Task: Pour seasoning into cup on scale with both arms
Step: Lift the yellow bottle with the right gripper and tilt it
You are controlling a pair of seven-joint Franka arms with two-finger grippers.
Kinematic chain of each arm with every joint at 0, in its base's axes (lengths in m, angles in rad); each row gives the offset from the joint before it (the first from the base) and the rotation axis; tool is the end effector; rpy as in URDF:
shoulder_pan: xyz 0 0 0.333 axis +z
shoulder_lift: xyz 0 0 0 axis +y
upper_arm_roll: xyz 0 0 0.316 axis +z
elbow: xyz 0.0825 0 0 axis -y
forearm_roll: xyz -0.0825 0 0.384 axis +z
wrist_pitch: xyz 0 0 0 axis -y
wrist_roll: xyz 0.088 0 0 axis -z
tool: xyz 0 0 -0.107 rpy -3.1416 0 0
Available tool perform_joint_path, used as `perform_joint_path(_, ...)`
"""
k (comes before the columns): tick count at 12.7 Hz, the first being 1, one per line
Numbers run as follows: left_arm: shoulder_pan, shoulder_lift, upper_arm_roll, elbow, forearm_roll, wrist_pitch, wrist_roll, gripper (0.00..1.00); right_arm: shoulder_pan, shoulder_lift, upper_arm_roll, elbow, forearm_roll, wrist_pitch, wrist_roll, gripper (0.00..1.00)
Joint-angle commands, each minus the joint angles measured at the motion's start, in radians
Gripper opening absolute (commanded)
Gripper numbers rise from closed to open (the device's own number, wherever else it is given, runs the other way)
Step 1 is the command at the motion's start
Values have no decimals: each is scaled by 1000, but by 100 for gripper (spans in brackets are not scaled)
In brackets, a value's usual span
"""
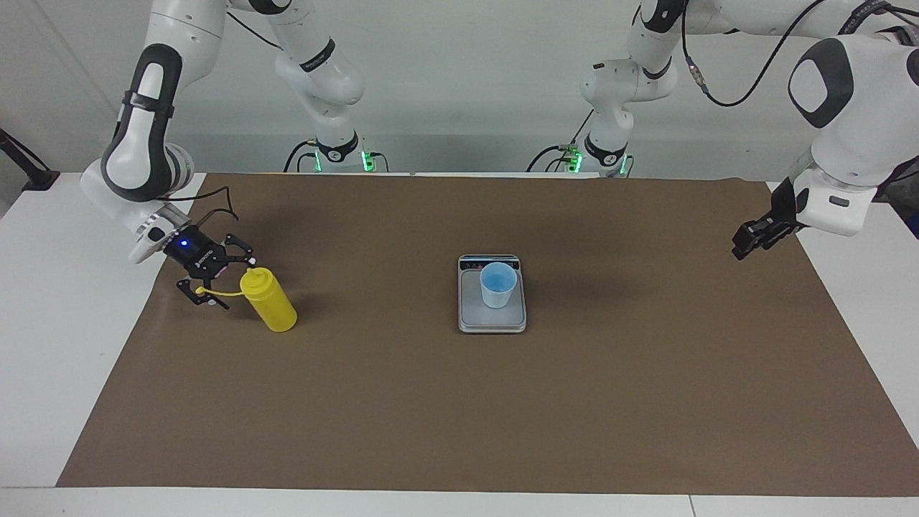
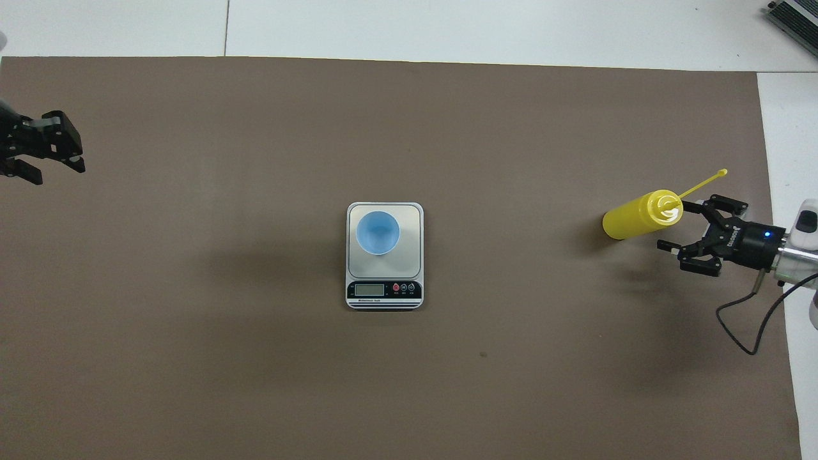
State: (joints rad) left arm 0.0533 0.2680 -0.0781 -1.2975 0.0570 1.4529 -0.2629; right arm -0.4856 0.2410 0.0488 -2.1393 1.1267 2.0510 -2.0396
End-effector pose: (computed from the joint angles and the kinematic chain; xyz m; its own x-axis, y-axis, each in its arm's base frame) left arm 0.6221 -0.0019 0.5847 0.9651 0.2428 -0.0982 0.2373 -0.9693 -0.0641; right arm 0.5202 -0.1891 0.2915 0.4575 0.4069 0.7906 0.8031 -0.5708 -0.1710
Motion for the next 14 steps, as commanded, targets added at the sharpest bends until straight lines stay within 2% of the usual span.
perform_joint_path(1, -12, -110, 20, -185, -16, 33, 47, 57, 1, 41, 12, 21, 73, -19, -57, 100)
perform_joint_path(5, -12, -262, 21, -423, -16, 171, 48, 61, 64, 52, 14, 38, 125, -12, -56, 100)
perform_joint_path(10, -13, -282, 20, -448, -54, 227, 65, 75, 84, 52, 14, 36, 148, -8, -45, 100)
perform_joint_path(12, -12, -289, 30, -448, -69, 227, 161, 77, 87, 54, 14, 39, 150, -6, -39, 100)
perform_joint_path(13, -10, -289, 38, -450, -83, 227, 189, 78, 88, 52, 14, 38, 150, -6, -37, 90)
perform_joint_path(14, -10, -289, 44, -450, -97, 233, 192, 78, 88, 52, 14, 39, 150, -6, -33, 73)
